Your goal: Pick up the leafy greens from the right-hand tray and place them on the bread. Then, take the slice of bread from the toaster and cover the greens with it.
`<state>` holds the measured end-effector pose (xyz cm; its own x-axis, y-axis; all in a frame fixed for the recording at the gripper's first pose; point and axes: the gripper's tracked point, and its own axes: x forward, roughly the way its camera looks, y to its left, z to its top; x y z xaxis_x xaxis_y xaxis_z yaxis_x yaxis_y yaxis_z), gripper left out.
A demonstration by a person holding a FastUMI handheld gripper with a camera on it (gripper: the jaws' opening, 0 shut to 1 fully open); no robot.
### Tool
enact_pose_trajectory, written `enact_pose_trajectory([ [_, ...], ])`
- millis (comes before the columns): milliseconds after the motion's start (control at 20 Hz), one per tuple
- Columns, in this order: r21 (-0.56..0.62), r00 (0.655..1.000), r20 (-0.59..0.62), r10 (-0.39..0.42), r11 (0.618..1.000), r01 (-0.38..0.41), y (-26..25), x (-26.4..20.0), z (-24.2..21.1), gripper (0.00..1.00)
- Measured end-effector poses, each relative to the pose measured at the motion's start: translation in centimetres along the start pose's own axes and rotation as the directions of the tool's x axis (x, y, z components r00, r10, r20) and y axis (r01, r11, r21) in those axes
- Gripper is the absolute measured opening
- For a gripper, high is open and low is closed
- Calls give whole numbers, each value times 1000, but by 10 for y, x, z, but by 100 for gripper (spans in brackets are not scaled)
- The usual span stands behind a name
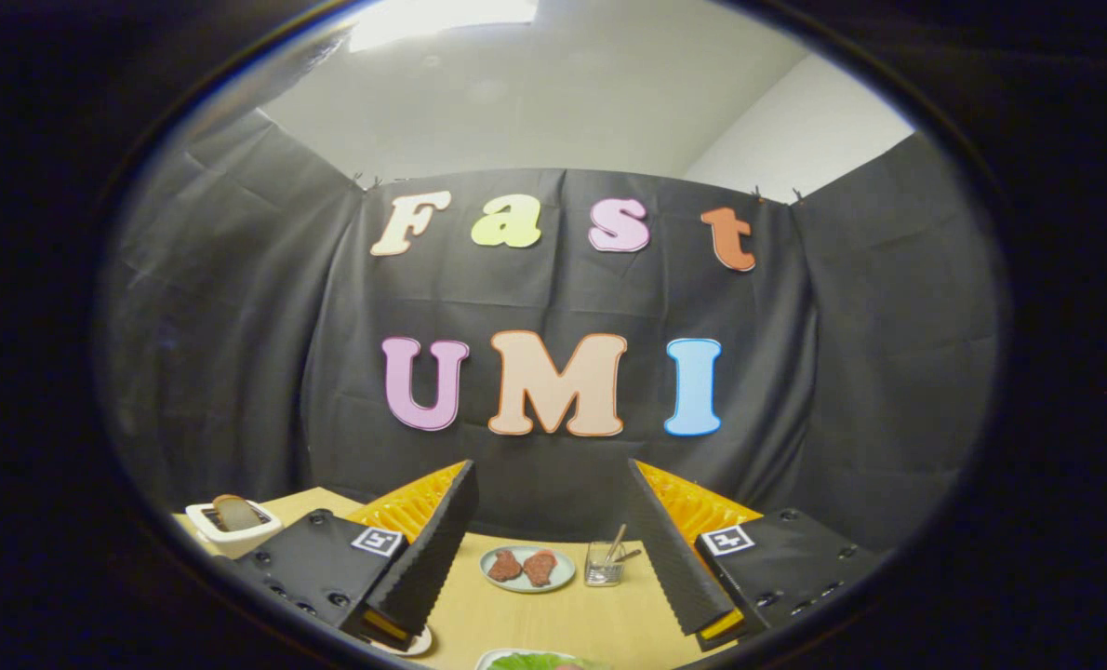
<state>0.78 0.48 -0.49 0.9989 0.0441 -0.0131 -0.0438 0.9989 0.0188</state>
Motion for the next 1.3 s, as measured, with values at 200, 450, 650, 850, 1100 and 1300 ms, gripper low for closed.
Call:
enact_pose_trajectory([
  [200, -6, 1000, -3, 17, 1000, -17, -1, 4, -1, 100],
  [450, -8, 994, -56, 91, 996, -92, -1, 10, -17, 100],
  [650, -66, 955, -206, 215, 970, -233, 0, 11, -64, 100],
  [850, -162, 845, -404, 351, 882, -443, 16, -3, -130, 100],
  [1100, -230, 702, -568, 429, 737, -636, 28, -24, -201, 99],
  [1300, -186, 599, -660, 453, 674, -715, 28, -31, -250, 99],
])
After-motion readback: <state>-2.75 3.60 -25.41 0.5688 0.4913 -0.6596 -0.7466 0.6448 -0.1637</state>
